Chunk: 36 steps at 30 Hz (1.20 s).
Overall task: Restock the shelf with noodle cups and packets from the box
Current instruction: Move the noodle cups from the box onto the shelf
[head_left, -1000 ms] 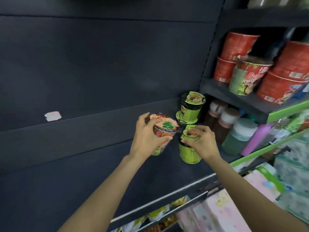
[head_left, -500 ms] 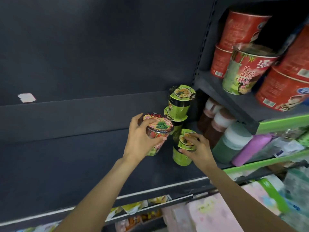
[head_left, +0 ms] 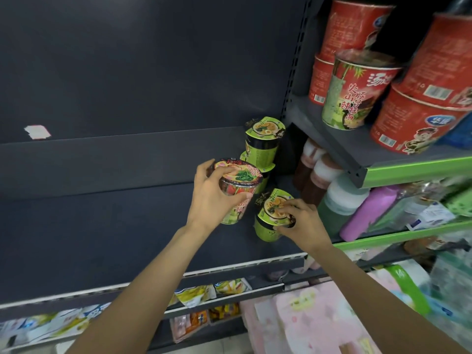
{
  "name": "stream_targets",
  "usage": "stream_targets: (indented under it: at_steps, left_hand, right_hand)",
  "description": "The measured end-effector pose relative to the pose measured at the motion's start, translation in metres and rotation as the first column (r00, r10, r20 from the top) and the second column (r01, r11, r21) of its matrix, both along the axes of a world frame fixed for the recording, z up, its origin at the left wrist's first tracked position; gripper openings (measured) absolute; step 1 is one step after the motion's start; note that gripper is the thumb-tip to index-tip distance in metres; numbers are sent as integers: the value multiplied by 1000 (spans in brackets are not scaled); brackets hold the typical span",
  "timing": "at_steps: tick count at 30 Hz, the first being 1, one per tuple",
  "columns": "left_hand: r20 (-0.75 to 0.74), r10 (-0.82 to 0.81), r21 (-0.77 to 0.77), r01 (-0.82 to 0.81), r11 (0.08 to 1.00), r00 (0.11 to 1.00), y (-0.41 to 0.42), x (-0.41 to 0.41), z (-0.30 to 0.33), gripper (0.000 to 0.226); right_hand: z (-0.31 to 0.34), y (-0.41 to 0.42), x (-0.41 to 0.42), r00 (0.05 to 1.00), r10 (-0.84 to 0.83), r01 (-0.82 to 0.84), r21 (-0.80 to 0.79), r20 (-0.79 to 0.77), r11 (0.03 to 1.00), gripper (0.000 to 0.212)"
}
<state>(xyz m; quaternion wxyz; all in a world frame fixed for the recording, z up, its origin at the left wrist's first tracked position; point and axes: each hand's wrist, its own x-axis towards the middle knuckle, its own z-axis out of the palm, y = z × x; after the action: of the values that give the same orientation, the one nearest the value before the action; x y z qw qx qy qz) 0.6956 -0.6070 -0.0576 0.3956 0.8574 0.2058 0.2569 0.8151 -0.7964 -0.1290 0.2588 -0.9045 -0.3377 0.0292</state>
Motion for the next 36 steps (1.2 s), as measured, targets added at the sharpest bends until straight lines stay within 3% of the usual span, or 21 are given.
stream_targets:
  at_steps: [4,6,10,14,18,21,25,28,31,33,36]
  left_hand:
    - [31,6,-11,-6,1000,999,-9,-2,3,56]
    - [63,6,-20,-5,1000,998,-13,-1,5,55]
    - [101,-25,-49,30,998,995,-23,8,12,56]
    - [92,-132,-87,140,986,987,-39,17,17,54]
    - [-102,-351,-42,349,936,931,-40,21,20,53]
    - [-193,-377,38,391,920,906,-34,26,21,48]
    - [-194,-360,42,374,926,913,-36,30,20,47]
    - [-172,-340,45,352,935,925,-42,28,17,48]
    - [-166,-335,65,349,935,927,-45,22,17,54]
    - [-166,-309,105,329,939,936,-42,16,20,57]
    - [-100,-193,237,212,948,976,-27,-2,34,44]
  right_hand:
    - [10,1,-5,1000,-30,30,0,8,1000,59]
    - [25,6,-8,996,-18,31,149,-82,988,74]
    - [54,17,-15,950,170,-46,421,-263,906,101]
    - [60,16,-16,949,144,30,538,-279,843,100]
    - [57,0,-9,957,105,59,537,-270,841,91]
    - [55,-6,-3,955,79,83,510,-288,856,88]
    - [60,-5,-1,968,46,74,454,-246,888,85]
    - [68,-6,-8,997,-40,58,273,-71,960,78]
    - [80,-4,-20,992,-23,6,131,126,991,69]
    - [89,-1,-30,983,13,-35,122,183,992,60]
    - [101,13,-45,983,13,-47,183,185,982,42]
